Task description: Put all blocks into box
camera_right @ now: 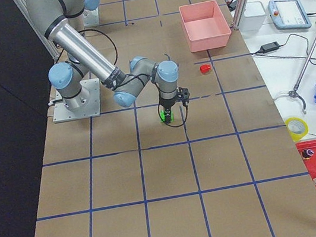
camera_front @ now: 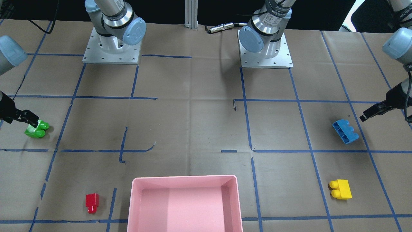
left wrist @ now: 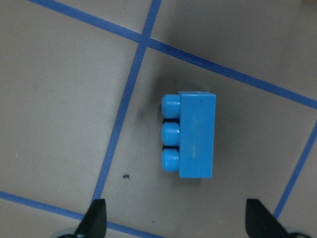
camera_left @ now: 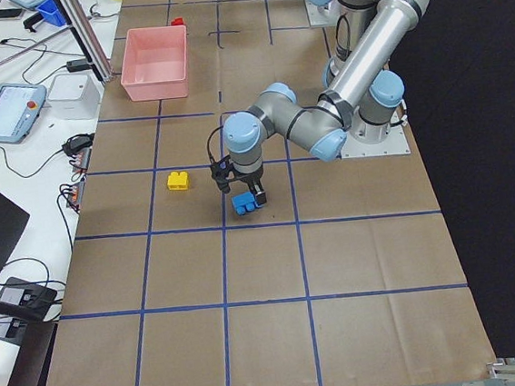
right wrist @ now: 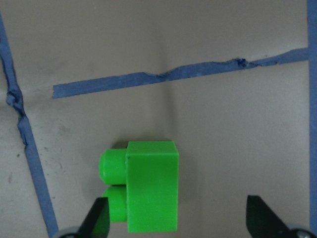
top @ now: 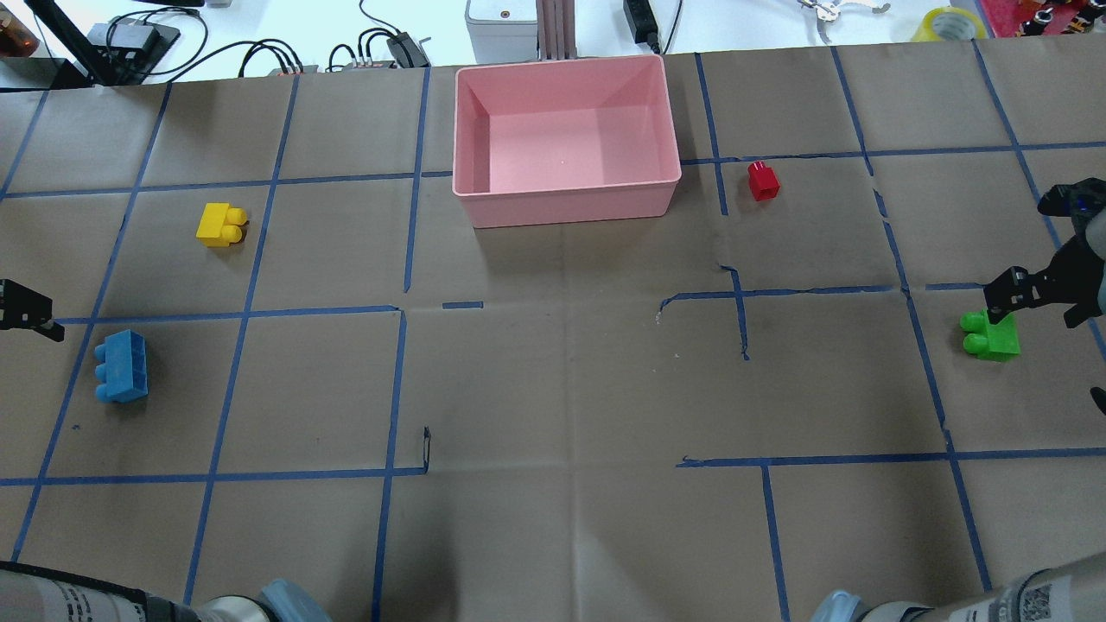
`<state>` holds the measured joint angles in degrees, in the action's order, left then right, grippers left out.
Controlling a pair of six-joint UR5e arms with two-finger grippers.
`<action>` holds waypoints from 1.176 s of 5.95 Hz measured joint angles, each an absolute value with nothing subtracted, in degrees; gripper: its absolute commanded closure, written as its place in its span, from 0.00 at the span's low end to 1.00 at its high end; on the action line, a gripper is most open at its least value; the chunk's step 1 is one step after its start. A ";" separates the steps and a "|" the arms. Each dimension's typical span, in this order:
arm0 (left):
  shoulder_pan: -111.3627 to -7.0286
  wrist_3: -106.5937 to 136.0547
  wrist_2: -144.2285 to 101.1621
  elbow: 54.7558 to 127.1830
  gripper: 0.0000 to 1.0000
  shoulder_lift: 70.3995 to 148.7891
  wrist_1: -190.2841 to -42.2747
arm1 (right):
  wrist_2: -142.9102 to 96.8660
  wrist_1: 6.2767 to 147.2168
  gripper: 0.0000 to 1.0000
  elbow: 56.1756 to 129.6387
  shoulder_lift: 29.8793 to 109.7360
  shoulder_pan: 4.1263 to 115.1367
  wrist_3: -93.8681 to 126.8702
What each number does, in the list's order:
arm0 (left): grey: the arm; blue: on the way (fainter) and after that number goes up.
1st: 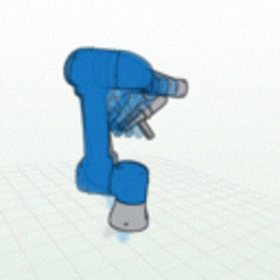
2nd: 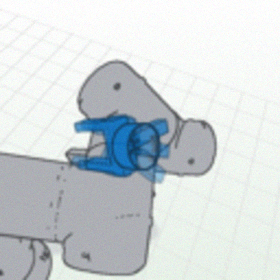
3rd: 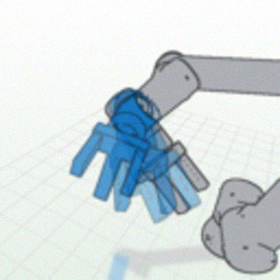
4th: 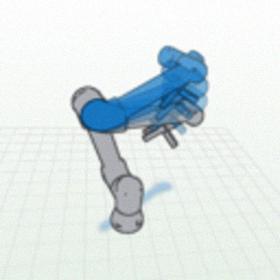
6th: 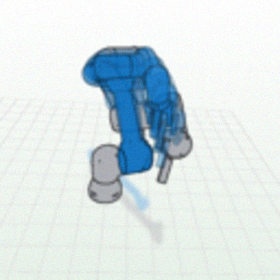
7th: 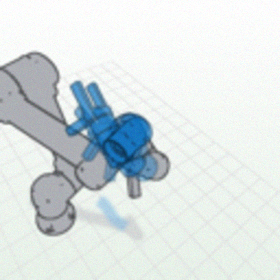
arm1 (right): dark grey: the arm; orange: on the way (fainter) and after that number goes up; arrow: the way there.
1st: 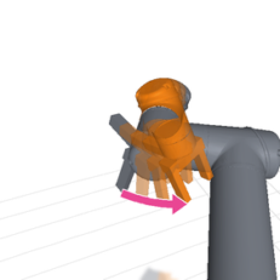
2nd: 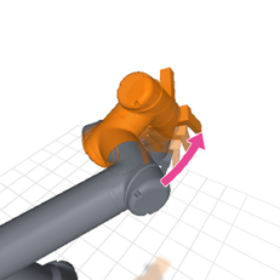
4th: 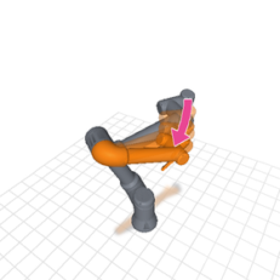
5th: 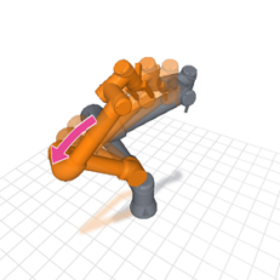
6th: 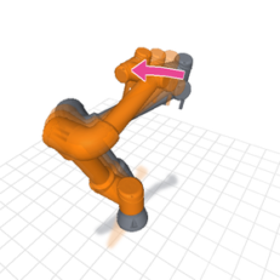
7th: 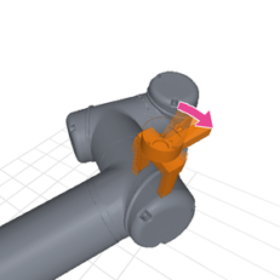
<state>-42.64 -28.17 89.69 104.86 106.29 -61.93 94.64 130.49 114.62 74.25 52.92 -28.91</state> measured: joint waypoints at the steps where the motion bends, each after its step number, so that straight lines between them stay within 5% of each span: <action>1: -42.78 -27.30 89.40 105.31 0.01 108.80 -59.73 | 94.08 130.67 0.04 114.70 74.14 53.26 -28.91; 6: -45.30 -22.36 87.39 105.57 0.01 113.38 -57.57 | 92.99 132.21 0.04 114.88 71.20 55.52 -29.15; 7: -46.11 -21.93 87.08 105.61 0.01 113.47 -57.24 | 93.12 132.28 0.16 115.01 70.58 55.54 -29.20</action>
<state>-46.11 -21.93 87.08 105.61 113.47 -57.24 93.12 132.28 115.01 70.58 55.54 -29.20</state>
